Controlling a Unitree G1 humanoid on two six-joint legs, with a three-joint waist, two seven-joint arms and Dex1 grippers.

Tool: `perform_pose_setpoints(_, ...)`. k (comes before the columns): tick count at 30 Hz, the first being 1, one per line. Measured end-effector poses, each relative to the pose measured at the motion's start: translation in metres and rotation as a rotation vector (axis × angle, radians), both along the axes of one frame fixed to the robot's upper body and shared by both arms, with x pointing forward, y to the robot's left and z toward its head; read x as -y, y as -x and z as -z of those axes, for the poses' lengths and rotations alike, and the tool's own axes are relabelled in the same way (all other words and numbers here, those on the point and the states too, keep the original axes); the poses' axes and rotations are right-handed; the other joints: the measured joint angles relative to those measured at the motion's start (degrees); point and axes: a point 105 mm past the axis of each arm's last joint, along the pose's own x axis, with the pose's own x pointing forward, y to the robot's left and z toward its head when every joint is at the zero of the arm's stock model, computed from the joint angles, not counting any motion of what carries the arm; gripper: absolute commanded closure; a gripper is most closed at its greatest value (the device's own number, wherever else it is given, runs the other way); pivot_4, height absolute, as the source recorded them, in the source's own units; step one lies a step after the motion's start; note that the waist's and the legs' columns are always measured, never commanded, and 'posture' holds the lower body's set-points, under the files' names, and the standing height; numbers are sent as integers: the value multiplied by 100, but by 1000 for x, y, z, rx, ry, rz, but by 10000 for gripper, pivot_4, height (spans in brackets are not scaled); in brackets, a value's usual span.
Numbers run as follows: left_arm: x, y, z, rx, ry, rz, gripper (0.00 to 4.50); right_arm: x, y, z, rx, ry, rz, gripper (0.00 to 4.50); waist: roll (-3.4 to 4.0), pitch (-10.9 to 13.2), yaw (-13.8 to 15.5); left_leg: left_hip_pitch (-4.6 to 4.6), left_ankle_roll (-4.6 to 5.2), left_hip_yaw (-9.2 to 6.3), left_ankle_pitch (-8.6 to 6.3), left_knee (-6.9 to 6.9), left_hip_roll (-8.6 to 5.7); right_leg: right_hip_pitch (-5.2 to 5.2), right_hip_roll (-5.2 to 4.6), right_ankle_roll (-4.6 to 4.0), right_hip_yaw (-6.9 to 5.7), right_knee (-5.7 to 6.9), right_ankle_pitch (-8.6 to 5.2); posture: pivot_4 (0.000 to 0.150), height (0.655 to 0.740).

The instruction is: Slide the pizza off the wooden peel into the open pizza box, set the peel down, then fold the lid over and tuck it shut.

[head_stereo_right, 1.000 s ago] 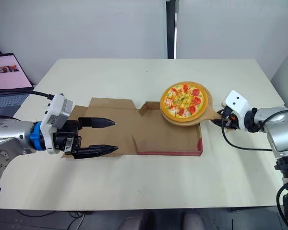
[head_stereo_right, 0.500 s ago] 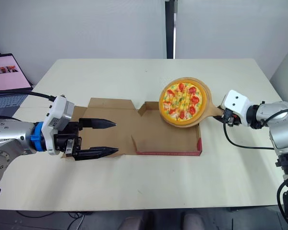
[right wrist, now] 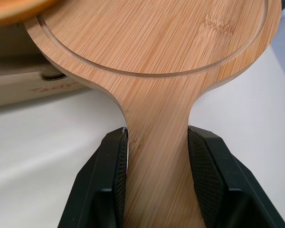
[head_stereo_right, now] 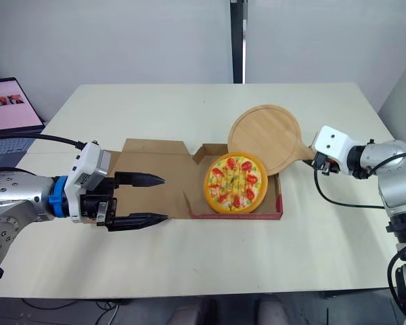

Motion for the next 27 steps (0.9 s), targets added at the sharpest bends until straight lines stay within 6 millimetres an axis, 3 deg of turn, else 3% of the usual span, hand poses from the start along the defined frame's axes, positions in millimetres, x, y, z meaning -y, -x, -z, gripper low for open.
perform_pose_setpoints(8, 1, 0, 0, 6, 4, 3, 0, 19, -12, -20, 107, 11, 77, 29262, 0, 0, -31, 1, 0, 0, 0, 1, -1, 0, 0, 0, 0, 6, 0, 1500, 7281)
perform_pose_setpoints(13, 7, -2, -5, 21, 39, 20, 0, 50, 4, -29, 144, -45, 174, 29262, -1, 0, 62, 0, 0, -5, 0, 2, 0, 4, -1, 0, -5, 7, 0, 1500, 7281)
perform_pose_setpoints(20, 20, -4, -26, 63, 103, 78, 0, 80, 46, 4, 30, -200, 333, 29262, -1, 0, 103, 2, 1, 2, 0, 4, 0, 5, -2, 0, 0, 15, 0, 1500, 7281)
perform_pose_setpoints(27, 42, -6, -38, 96, 139, 175, 0, 89, 81, 27, 1, -382, 523, 29263, -1, 0, 87, 8, 4, 3, -2, 6, 1, 11, 2, 0, 4, 18, 0, 1500, 7281)
